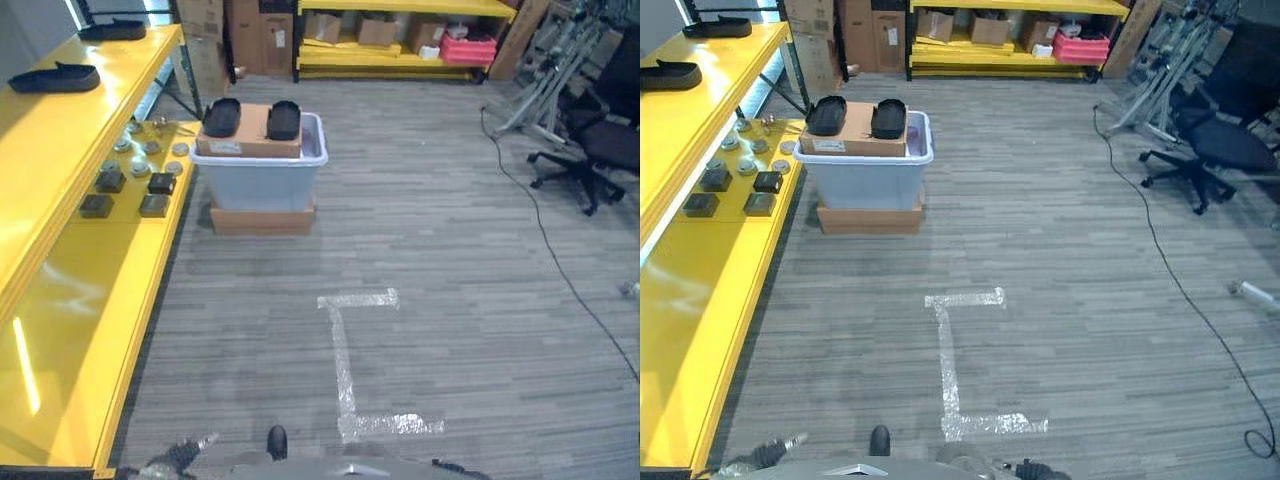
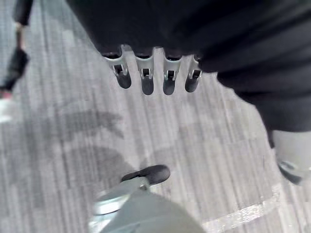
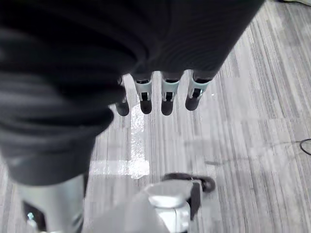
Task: Move parts from the plastic box to the shelf.
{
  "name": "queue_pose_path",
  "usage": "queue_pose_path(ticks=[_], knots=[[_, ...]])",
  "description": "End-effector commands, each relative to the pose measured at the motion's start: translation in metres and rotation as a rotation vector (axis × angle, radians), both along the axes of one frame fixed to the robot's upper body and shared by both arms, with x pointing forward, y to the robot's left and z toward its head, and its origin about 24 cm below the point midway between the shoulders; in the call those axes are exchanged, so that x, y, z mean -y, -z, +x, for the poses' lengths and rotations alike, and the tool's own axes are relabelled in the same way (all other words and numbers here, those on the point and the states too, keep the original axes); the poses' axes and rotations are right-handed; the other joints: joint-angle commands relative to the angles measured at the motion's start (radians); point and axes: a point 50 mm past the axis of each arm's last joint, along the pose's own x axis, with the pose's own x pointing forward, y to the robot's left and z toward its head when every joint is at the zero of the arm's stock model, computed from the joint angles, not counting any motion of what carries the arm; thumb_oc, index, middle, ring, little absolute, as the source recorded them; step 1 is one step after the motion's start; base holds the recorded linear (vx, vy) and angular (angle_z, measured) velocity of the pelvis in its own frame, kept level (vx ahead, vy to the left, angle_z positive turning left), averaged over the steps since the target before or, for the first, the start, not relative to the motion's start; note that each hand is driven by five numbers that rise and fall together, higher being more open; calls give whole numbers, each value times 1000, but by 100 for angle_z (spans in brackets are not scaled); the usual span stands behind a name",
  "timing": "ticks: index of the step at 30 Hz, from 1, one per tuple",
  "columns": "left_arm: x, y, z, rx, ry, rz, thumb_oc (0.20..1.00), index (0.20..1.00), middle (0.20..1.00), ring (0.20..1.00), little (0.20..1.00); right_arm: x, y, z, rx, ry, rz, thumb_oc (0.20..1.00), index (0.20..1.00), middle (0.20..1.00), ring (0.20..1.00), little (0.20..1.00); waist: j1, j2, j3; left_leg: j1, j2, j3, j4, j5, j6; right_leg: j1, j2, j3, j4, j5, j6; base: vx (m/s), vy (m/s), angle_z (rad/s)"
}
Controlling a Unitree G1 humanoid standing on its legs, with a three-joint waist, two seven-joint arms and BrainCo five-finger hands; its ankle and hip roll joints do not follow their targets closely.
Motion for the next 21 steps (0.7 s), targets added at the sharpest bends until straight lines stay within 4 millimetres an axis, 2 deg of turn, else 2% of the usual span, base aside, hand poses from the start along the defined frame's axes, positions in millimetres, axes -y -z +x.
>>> queue_pose_path(ticks=[1, 2, 3, 4, 6, 7, 9, 13, 16, 17, 20, 21], knots=[[5, -3, 18, 56, 21, -6, 1000, 1000, 1000, 1000, 1000, 22, -10, 20, 50, 3, -54, 1000, 1000, 1000, 1000, 1000, 27, 38, 13, 10, 59, -29, 60, -99, -69, 78, -1, -34, -296, 254, 26, 243, -92, 20], [12, -8, 38, 127, 46, -14, 1000, 1000, 1000, 1000, 1000, 23, -10, 18, 44, 7, -63, 1000, 1000, 1000, 1000, 1000, -1, 40, 25, 53, 66, -59, 42, -118, -84, 26, 9, -5, -394, 295, 25, 434, -204, 28], [14, -11, 50, 160, 74, -12, 1000, 1000, 1000, 1000, 1000, 23, -9, 14, 30, 5, -65, 1000, 1000, 1000, 1000, 1000, -22, 34, 26, 78, 81, -73, 39, -139, -99, 0, 13, 41, -433, 322, 32, 439, -206, 52], [14, -11, 50, 160, 74, -13, 1000, 1000, 1000, 1000, 1000, 23, -9, 14, 30, 6, -66, 1000, 1000, 1000, 1000, 1000, -22, 36, 27, 80, 83, -74, 39, -141, -100, 3, 14, 41, -434, 321, 31, 407, -258, 80], [19, -11, 51, 161, 87, -21, 1000, 1000, 1000, 1000, 1000, 25, -8, 4, -3, 14, -66, 1000, 1000, 1000, 1000, 1000, -29, 30, 5, 97, 100, -87, 82, -177, -114, 36, 21, 38, -429, 303, 13, 360, -267, 72], [18, -9, 47, 154, 49, -24, 1000, 1000, 1000, 1000, 1000, 26, -7, -2, -21, 14, -68, 1000, 1000, 1000, 1000, 1000, -28, 31, -3, 88, 105, -91, 133, -164, -121, 50, 26, 23, -428, 296, -1, 302, -232, 43], [19, -7, 41, 146, -12, -50, 1000, 1000, 1000, 1000, 1000, 30, -8, -4, -24, 20, -80, 1000, 1000, 1000, 1000, 1000, -20, 25, 4, 38, 81, -103, 287, -129, -139, 86, 24, 8, -432, 289, -15, 280, -195, 37], [24, -2, 28, 108, -34, -69, 1000, 1000, 1000, 1000, 1000, 41, -13, 5, 4, 34, -113, 1000, 1000, 1000, 1000, 1000, 11, 9, 19, -67, 73, -74, 199, -118, -134, 162, 11, -10, -481, 261, -16, 239, -100, 30], [26, 3, 10, 46, -21, -65, 1000, 1000, 1000, 1000, 1000, 44, -17, 17, 49, 29, -128, 1000, 1000, 1000, 1000, 1000, 50, 15, 30, -170, 64, -54, 116, -17, -132, 225, 27, -6, -521, 250, -17, 333, -37, 8], [26, 7, -4, -3, 6, -56, 1000, 1000, 1000, 1000, 1000, 44, -20, 27, 78, 6, -126, 1000, 1000, 1000, 1000, 1000, 75, 20, 34, -207, 61, -35, 65, 9, -136, 260, 34, 12, -536, 233, -13, 323, 17, -8], [23, 8, -13, -34, 18, -45, 1000, 1000, 1000, 1000, 1000, 48, -22, 31, 85, -1, -140, 1000, 1000, 1000, 1000, 1000, 96, 26, 31, -210, 57, -42, 67, 35, -139, 288, 42, 27, -532, 212, -11, 282, 63, -48], [24, 10, -23, -66, 26, -50, 1000, 1000, 1000, 1000, 1000, 52, -25, 35, 99, 18, -144, 1000, 1000, 1000, 1000, 1000, 105, 28, 20, -201, 53, -55, 86, 17, -126, 300, 40, 42, -519, 192, -6, 319, 136, -56]])
